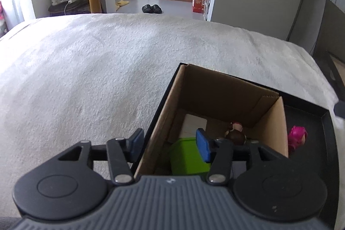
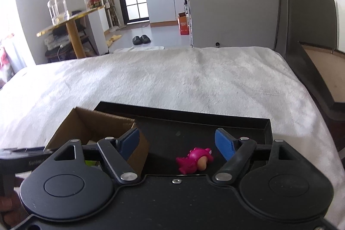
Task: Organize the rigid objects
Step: 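Move the right tool over the tray toward the pink doll figure, then close the right tool on the pink doll figure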
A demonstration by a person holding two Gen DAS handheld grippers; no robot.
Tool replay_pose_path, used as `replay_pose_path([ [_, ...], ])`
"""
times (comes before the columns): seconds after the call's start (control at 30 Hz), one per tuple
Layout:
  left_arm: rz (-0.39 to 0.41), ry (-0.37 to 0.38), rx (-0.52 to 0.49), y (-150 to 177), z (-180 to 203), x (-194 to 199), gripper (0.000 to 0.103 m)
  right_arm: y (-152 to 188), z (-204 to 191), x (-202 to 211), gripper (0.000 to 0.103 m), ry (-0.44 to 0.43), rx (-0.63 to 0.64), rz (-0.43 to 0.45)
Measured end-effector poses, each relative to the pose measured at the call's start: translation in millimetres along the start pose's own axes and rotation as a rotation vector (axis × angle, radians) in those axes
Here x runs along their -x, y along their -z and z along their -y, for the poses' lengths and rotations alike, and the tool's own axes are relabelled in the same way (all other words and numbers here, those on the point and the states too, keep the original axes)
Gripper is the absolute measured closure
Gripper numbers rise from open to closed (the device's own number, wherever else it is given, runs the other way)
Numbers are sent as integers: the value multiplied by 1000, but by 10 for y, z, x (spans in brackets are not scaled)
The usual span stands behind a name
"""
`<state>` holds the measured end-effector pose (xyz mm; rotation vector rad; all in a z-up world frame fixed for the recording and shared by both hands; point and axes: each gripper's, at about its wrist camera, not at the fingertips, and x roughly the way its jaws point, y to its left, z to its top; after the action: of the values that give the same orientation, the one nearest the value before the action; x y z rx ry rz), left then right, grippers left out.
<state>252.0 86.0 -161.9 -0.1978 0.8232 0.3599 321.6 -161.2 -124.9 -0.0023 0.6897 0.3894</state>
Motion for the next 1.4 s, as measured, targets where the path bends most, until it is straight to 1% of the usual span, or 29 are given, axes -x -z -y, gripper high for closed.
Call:
replay_pose_path([
  [0.13, -11, -34, -51, -3, 107, 11, 36, 94, 157, -57, 26, 5, -34, 16],
  [0.2, -10, -55, -80, -14, 167, 19, 34, 156, 256, -91, 26, -3, -63, 13],
  [0.33, -7, -92, -118, -66, 285, 31, 31, 212, 406, -131, 26, -16, -86, -6],
  [0.5, 16, -121, -142, -172, 457, 44, 28, 236, 587, -170, 26, -45, -115, 1],
  [0.67, 21, -144, -153, -241, 597, 17, 27, 318, 622, -339, 26, -52, -83, -3],
  [0.77, 19, -166, -163, -258, 672, -14, 27, 336, 632, -451, 26, -92, -88, -10],
  [0.83, 14, -182, -167, -276, 712, -35, 27, 341, 589, -513, 26, -95, -51, -5],
  [0.93, 8, -211, -142, -309, 732, -34, 27, 354, 505, -577, 26, -104, 18, -3],
  [1.17, 12, -247, -162, -362, 873, -89, 26, 445, 405, -734, 26, -120, 82, -53],
  [1.23, 10, -258, -165, -371, 901, -125, 26, 473, 409, -774, 26, -114, 86, -65],
  [1.4, -6, -274, -188, -359, 998, -223, 26, 533, 481, -919, 26, -103, 43, -110],
])
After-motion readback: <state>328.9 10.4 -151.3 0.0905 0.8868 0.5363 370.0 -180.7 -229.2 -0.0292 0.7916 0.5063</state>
